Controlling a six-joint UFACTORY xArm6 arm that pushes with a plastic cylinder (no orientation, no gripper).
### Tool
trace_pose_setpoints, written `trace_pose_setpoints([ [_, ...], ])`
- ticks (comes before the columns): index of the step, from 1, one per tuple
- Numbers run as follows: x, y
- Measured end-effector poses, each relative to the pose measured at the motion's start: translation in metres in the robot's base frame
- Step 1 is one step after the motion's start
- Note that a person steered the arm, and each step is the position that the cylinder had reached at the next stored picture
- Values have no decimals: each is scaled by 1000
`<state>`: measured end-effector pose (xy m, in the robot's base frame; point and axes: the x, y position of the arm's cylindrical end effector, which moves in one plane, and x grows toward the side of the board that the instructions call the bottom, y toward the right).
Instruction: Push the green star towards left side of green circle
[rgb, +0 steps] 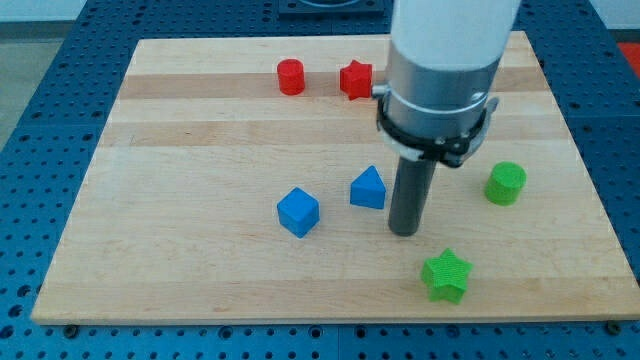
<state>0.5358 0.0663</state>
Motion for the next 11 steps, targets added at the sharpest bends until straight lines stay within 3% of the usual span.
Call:
trace_pose_setpoints([
  [3,82,-51],
  [4,82,-37],
  [6,82,56],
  [11,66,72],
])
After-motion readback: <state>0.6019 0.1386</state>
